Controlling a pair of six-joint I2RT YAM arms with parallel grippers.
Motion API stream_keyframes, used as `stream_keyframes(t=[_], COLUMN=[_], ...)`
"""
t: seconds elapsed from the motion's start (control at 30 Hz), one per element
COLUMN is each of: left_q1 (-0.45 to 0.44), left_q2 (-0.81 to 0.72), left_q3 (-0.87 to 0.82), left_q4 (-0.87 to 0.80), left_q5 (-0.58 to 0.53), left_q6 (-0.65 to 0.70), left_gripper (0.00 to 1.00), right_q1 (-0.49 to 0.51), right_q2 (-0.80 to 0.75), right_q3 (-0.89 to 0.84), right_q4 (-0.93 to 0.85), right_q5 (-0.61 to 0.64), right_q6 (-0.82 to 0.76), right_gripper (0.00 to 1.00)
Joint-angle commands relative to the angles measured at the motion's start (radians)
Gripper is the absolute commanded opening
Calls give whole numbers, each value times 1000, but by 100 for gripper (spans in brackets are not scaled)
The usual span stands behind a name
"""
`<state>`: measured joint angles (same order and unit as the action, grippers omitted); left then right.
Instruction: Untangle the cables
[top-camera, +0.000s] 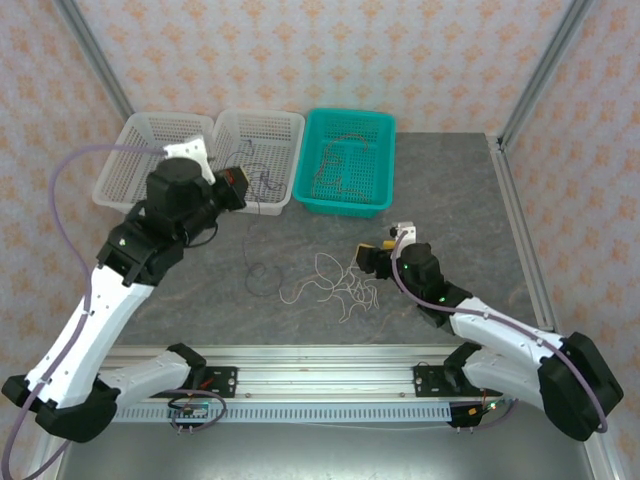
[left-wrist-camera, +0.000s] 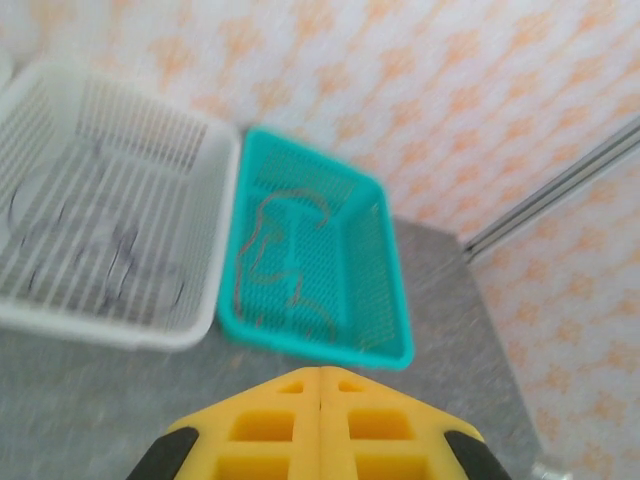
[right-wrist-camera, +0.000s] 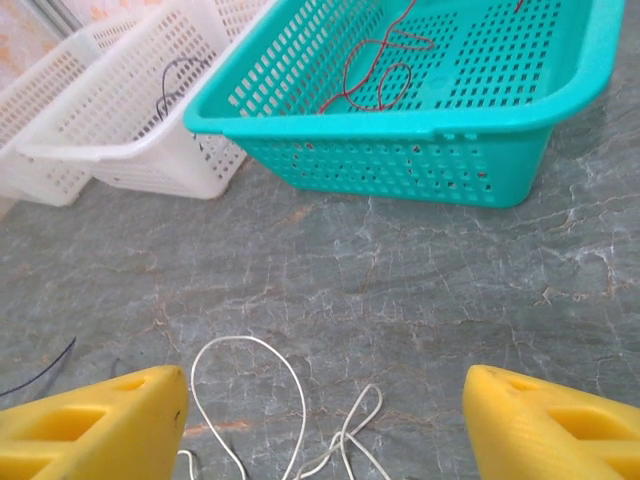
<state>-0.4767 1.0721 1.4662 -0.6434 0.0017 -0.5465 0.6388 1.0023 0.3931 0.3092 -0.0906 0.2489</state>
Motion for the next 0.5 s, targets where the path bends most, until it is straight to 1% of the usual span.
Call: stream_keyframes(t=[0.0,0.13,0.27,0.37,0.47], left_q1=[10,13,29,72,135], left_q2=[75,219,386,532,699], left_q3=[201,479,781,1027,1275], left_q4=[6,-16,-28,-35,-53], left_q5=[-6,-2,-43,-36,-7], left_q6=[140,239,343,361,333], left_gripper=[0,0,0,0,0], right_q1=[4,4,4,4,4], right_q2=[-55,-106,-151,-176,-200], right_q3=[19,20,6,7,9], right_q4=[-34,-68,-86,-117,-139], right_q5=[32,28,50,52,56], right_q6=[13,27,53,61,63], right_gripper=[75,77,77,77,77])
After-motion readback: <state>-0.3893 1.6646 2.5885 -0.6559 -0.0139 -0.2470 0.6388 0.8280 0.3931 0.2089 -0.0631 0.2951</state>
